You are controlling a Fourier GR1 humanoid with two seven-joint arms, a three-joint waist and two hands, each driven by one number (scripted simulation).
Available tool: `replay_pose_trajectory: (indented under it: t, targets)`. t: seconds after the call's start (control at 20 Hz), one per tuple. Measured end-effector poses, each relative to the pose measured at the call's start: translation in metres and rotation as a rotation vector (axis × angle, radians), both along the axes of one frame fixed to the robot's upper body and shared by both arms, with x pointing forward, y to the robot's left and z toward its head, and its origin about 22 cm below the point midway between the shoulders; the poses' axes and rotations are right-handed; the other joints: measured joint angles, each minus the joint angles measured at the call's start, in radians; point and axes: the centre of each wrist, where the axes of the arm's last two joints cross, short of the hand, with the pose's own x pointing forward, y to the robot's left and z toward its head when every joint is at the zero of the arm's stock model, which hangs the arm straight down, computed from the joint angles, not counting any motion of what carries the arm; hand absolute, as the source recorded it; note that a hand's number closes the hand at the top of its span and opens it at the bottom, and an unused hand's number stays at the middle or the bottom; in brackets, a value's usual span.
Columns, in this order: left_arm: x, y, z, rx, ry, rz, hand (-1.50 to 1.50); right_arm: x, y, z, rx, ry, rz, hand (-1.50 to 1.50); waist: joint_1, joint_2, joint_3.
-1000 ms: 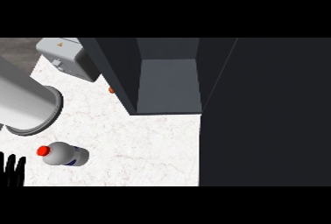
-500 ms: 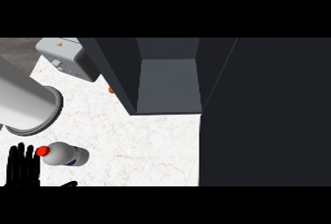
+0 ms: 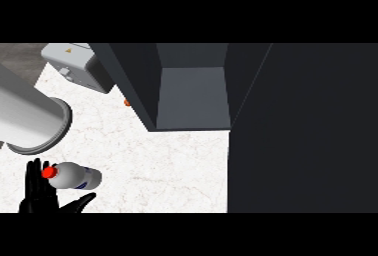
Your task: Pick up the bottled water, place it into the cabinet and close the cabinet
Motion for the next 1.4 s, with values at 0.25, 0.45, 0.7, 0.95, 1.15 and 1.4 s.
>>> replay_pose_trajectory:
  t: [0.25, 0.45, 0.7, 0.95, 1.15, 1.4]
  targets:
    - [0.006, 0.002, -0.019, 0.011, 0.003, 0.010, -1.50, -0.004, -0.006, 0.001, -0.023, 0.000, -0.003, -1.50, 0.002, 0.001, 0.000]
    - [0.011, 0.006, -0.029, -0.025, -0.018, 0.008, -1.50, -0.007, -0.005, 0.000, -0.012, -0.002, -0.008, -1.50, 0.003, 0.001, 0.000]
    - [0.011, 0.004, -0.042, -0.105, -0.078, -0.034, -1.50, -0.007, -0.008, -0.002, -0.021, -0.009, -0.004, -1.50, 0.006, 0.001, 0.000]
    - [0.031, -0.003, -0.044, -0.164, -0.132, -0.059, 1.50, -0.008, -0.009, -0.001, -0.029, -0.009, -0.006, -1.50, 0.005, 0.001, 0.000]
    - [0.034, -0.002, -0.048, -0.186, -0.164, -0.055, 1.50, -0.013, -0.013, 0.000, -0.040, -0.004, -0.008, -1.50, 0.005, 0.001, 0.000]
    - [0.043, -0.008, -0.046, -0.199, -0.194, -0.066, 1.50, -0.015, -0.013, 0.000, -0.033, 0.002, -0.001, -1.50, 0.008, 0.000, 0.001]
